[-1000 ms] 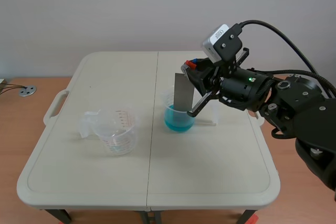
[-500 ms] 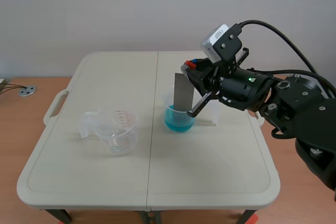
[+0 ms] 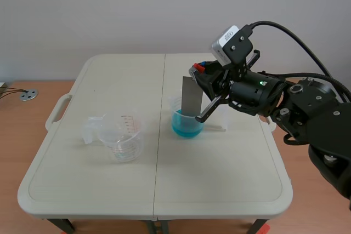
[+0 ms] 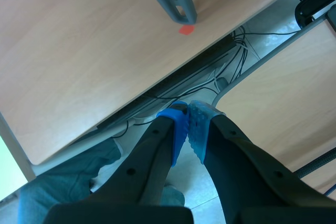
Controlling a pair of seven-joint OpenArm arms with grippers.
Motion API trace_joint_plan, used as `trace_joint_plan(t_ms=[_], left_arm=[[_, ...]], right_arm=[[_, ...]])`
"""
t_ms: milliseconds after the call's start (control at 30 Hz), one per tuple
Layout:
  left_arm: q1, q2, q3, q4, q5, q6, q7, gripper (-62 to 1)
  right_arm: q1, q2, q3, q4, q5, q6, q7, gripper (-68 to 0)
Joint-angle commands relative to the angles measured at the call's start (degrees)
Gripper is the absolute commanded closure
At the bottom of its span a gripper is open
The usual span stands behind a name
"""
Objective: Hold the metal plate by the orange handle, dip it into the blue solution, take it out and point at it, then put the plate back in the beaker on the left.
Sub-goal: 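Hold the plate still in the solution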
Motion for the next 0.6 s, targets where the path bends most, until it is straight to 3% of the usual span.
trace_joint_plan(t_ms=[0, 567], left_arm=[[-0.02, 0.42, 0.04, 0.24, -0.13, -0.07, -0.57, -1.8], [-0.04, 0.42, 0.04, 0.24, -0.13, -0.07, -0.2, -1.8]], right_arm=[[0.81, 0.11, 0.02, 0.26, 0.0, 0.02, 0.7, -1.3], [0.83, 0.13, 0.09, 0.76, 0.0, 0.02, 2.21, -1.3]])
